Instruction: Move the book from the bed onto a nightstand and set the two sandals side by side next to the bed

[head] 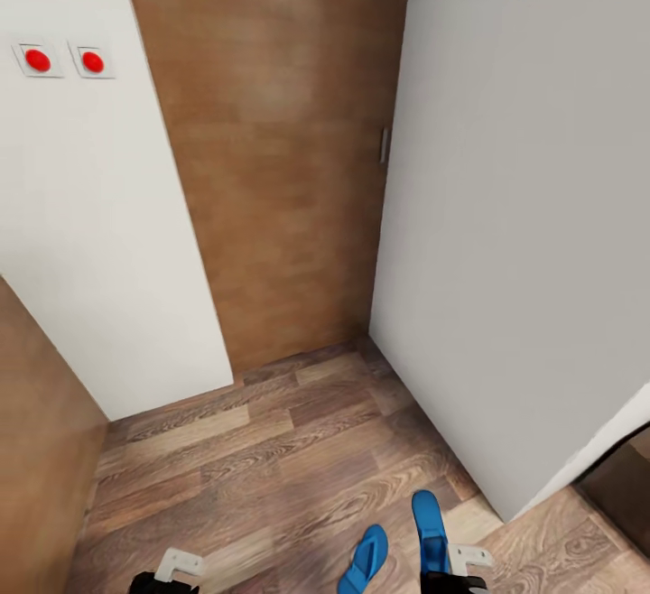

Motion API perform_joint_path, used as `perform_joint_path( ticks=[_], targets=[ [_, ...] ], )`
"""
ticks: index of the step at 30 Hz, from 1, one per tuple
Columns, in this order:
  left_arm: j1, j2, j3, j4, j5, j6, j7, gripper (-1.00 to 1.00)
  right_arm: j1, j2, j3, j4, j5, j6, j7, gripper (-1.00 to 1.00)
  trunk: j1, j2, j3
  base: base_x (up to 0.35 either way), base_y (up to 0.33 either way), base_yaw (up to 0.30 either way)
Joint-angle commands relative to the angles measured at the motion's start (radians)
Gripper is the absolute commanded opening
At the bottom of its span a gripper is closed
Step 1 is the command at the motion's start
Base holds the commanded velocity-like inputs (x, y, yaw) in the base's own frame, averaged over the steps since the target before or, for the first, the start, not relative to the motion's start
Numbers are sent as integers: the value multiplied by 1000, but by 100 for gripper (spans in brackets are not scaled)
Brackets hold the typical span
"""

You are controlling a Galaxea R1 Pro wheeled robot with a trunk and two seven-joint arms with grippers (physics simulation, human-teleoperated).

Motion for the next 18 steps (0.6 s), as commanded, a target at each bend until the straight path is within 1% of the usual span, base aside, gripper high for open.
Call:
perform_joint_path(
  ticks=[1, 9, 13, 18],
  targets=[
    [-1, 0, -3, 0, -8, -2, -1, 100, 0, 1, -7, -2, -2, 3, -2, -100, 0, 0, -1, 35, -37, 200],
    [-1, 0, -3, 0, -9, -2, -1, 100, 0, 2, -6, -2, -2, 3, -2, -100, 0, 0, -2, 12, -13, 90],
    [-1, 0, -3, 0, -9, -2, -1, 100, 0, 2, -6, -2, -2, 3, -2, -100, 0, 0, -2, 18, 5, 207],
    [-1, 0, -3, 0, -9, -1, -1, 100, 0, 3, -6, -2, -2, 3, -2, -100, 0, 0, -2, 164, 97, 264]
  ],
)
